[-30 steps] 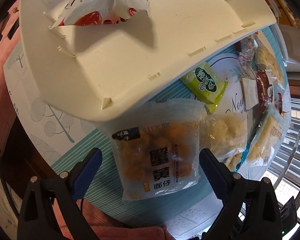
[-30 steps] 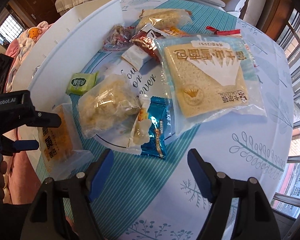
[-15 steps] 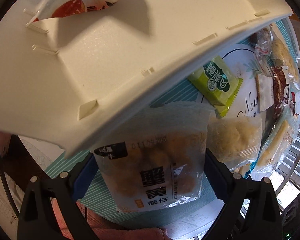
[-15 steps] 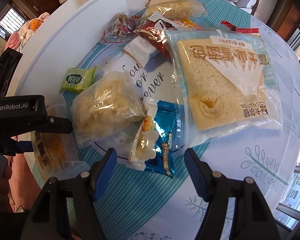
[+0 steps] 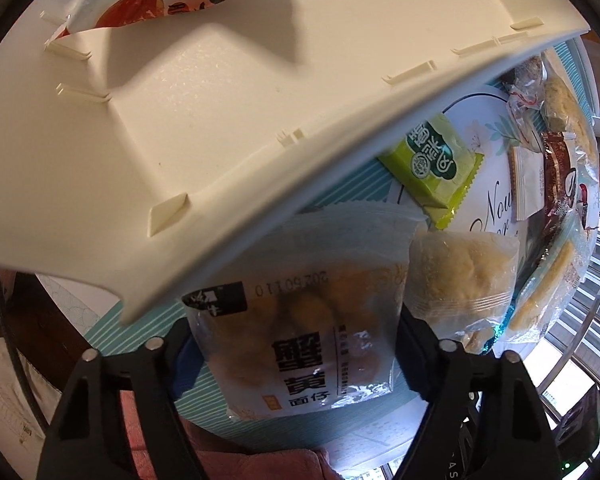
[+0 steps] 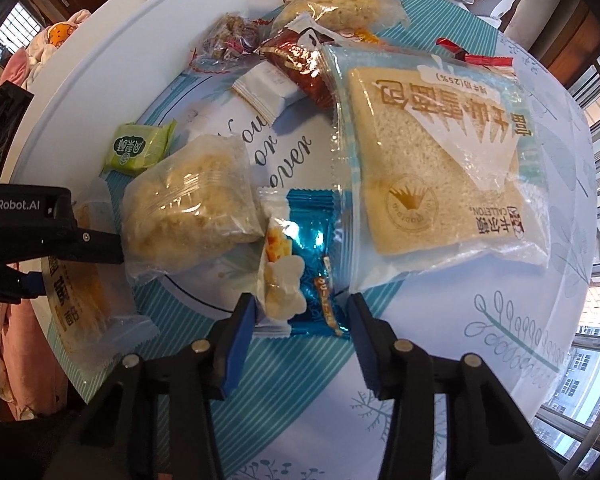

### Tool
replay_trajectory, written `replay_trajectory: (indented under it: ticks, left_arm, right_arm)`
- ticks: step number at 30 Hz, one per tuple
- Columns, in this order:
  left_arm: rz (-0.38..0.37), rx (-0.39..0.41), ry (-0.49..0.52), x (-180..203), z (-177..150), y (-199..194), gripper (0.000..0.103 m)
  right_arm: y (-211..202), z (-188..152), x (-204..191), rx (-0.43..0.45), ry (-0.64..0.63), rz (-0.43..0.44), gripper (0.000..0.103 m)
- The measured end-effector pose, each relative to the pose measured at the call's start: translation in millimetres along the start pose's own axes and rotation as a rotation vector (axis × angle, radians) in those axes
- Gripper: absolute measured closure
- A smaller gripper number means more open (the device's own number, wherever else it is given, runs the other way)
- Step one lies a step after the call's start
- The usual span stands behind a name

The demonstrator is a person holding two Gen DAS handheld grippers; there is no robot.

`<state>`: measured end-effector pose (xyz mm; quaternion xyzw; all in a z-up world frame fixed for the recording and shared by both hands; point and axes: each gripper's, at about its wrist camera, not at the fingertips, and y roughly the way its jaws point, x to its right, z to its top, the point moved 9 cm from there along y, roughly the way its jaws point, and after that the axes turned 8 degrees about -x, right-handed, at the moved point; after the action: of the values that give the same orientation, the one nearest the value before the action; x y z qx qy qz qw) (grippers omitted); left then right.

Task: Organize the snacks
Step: 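Move right gripper toward blue foil snack while left gripper holds orange cake packet, then grasp the blue foil snack with the right gripper and lift it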

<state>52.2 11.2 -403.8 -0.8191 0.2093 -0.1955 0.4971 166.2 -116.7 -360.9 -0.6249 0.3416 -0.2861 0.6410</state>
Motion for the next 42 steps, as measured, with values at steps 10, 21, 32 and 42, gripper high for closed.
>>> replay_trajectory:
  ticks: [10,21,32,42]
  left_arm:
    - [0.007,-0.042,0.027,-15,-15,-10,0.033]
    - [-0.082,-0.014,0.112,8,-44,-25,0.034]
    - [-0.043,0.045,0.299,38,-63,-74,0.034]
    - [-0.01,0.181,0.467,54,-59,-153,0.034]
  right_arm:
    - [-4,-19,7,-0.017,0.038,0.016,0.057]
    - [-27,-54,9,-0.023,0.154,0.091,0.062]
    - [-59,-73,26,0.029,0.223,0.094,0.065]
    - [-90,-76,12,0.104,0.245,0.084,0.101]
